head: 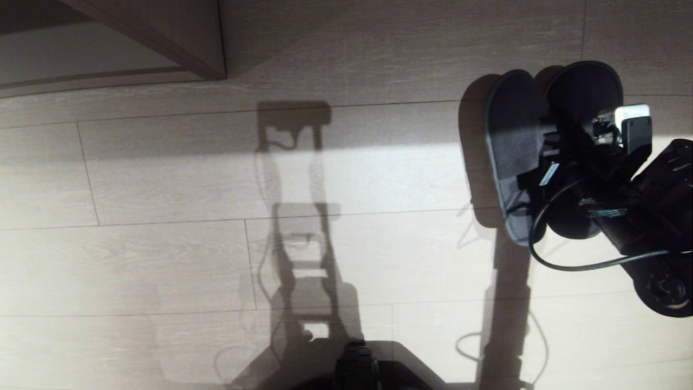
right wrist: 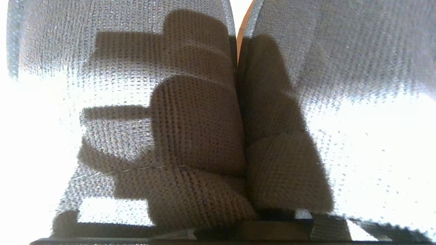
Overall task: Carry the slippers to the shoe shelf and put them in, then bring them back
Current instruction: Pick up the slippers on the floor, then place the slippers into the shoe cabinet
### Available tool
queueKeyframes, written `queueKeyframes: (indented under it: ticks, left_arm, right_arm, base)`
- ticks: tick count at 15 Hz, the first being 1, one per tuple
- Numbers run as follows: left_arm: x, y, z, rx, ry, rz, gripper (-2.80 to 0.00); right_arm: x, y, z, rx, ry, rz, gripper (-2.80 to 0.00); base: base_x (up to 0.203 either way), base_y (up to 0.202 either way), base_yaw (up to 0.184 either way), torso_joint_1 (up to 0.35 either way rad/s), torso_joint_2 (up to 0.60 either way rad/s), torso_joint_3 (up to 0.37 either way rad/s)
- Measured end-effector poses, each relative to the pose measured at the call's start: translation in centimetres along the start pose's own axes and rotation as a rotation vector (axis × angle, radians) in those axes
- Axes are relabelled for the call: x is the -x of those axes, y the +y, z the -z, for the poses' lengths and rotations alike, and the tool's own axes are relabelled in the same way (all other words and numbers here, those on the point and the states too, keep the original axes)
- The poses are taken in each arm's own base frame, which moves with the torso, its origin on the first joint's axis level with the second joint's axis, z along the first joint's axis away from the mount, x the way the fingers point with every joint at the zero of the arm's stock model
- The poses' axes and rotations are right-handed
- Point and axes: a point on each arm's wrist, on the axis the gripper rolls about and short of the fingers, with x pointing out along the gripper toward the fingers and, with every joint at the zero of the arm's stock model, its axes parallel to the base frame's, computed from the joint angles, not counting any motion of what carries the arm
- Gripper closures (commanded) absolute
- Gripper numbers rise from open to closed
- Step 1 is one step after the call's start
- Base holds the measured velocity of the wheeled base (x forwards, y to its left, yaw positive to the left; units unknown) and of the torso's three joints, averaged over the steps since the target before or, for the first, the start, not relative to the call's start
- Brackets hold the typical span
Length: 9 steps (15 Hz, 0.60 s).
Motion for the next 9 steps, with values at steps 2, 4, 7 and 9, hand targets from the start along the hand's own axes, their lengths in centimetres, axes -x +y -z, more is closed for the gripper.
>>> queueKeyframes:
  ticks: [2, 4, 7, 9]
  left_arm:
    - [0.0, 0.0, 0.0, 0.000, 0.001, 0.001, 0.00]
    - [0.0, 0.0, 0.0, 0.000, 0.001, 0.001, 0.00]
    - [0.0, 0.0, 0.0, 0.000, 0.001, 0.001, 0.00]
    - [0.0, 0.0, 0.0, 0.000, 0.001, 0.001, 0.00]
  right_arm:
    - [2.5, -0.3, -2.0, 0.001, 0.019, -0.003, 0.00]
    - [5.5, -0.7, -3.8, 0.002, 0.041, -0.008, 0.00]
    - [10.1, -1.1, -5.8, 0.003, 0.077, -0.014, 0.00]
    - [12.6, -1.2, -6.2, 0.005, 0.102, -0.020, 0.00]
  base:
    - [0.000, 0.000, 0.000, 0.000, 0.00, 0.000]
    - [0.000, 0.000, 0.000, 0.000, 0.00, 0.000]
    - [0.000, 0.000, 0.000, 0.000, 0.00, 0.000]
    - [0.000, 0.000, 0.000, 0.000, 0.00, 0.000]
